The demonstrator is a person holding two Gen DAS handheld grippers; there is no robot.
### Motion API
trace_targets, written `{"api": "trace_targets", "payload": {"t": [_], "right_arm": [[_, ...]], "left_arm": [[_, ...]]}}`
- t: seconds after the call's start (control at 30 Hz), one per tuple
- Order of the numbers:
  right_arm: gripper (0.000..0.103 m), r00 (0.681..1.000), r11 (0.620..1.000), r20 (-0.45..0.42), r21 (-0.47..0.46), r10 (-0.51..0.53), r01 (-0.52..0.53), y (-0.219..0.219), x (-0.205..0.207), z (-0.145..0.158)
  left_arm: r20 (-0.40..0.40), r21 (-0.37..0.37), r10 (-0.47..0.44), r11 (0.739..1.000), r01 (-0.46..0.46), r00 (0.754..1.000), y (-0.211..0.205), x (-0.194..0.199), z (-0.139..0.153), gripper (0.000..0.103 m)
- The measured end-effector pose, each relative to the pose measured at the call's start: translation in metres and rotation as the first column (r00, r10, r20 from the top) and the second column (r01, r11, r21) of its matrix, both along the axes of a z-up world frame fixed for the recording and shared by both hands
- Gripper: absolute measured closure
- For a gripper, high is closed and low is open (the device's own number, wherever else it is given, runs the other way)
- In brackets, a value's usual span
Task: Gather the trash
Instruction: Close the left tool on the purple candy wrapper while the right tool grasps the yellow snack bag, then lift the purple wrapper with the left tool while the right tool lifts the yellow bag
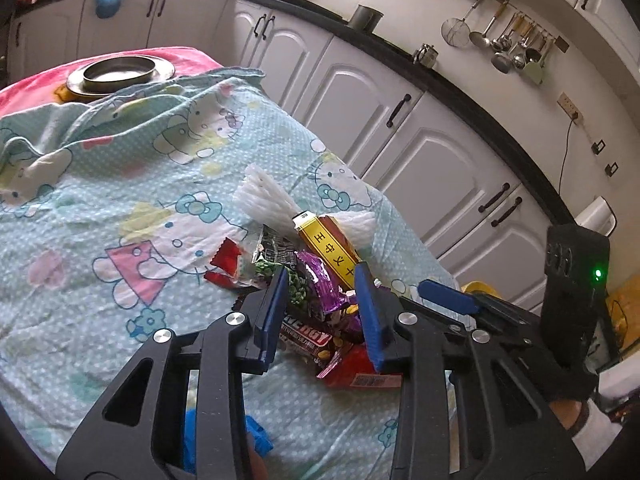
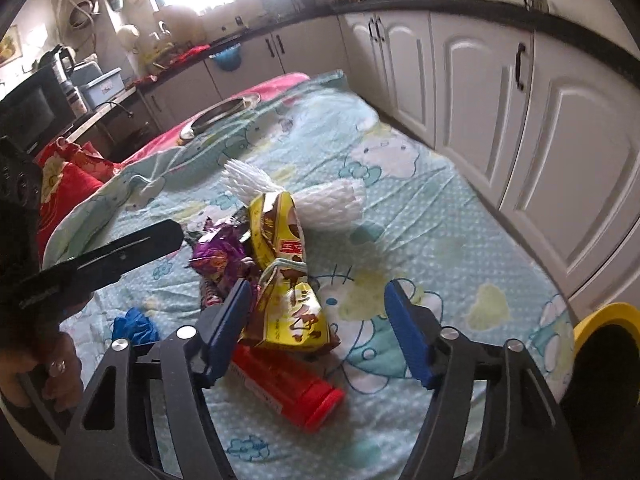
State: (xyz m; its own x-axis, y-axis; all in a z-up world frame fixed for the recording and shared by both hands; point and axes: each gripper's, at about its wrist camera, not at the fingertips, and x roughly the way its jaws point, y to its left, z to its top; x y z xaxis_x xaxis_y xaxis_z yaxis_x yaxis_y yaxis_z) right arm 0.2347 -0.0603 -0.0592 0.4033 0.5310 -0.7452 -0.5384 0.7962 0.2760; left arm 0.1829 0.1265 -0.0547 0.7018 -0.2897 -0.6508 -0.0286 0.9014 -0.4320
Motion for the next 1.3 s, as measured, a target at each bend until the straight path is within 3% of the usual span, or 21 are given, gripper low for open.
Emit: {"api": "trace_targets", "payload": {"t": [0.5,0.63,0.77,1.3], "right_arm": [[0.052,0.988,0.993,-0.1,0.038,0.118,-0.114,0.019,0.007,-0.022],[0.053,0.989,0.993,-0.089,0.042,0.115,-0.112,0.015,0.004,-0.021],[0.054,0.991,0.993,-0.075,0.039,0.112,-0.109,0.012,-0.001,-0.021],[0.054,0.996,0.995,0.003,0.058,0.085,-0.085,0.003,-0.022,-0.005]], "left_arm": [[-0.054,-0.034,-0.044,0.999,0.042,0.998,-0.001,0.01,-0.018,0.077],[-0.077,-0.068,-0.061,0.996,0.056,0.995,-0.002,0.012,-0.025,0.09],[-0.08,-0.112,-0.067,0.992,0.058,0.995,-0.001,0.01,-0.028,0.093],[0.007,-0.025,-0.066,0.997,0.067,0.998,-0.006,-0.015,0.001,0.097]]}}
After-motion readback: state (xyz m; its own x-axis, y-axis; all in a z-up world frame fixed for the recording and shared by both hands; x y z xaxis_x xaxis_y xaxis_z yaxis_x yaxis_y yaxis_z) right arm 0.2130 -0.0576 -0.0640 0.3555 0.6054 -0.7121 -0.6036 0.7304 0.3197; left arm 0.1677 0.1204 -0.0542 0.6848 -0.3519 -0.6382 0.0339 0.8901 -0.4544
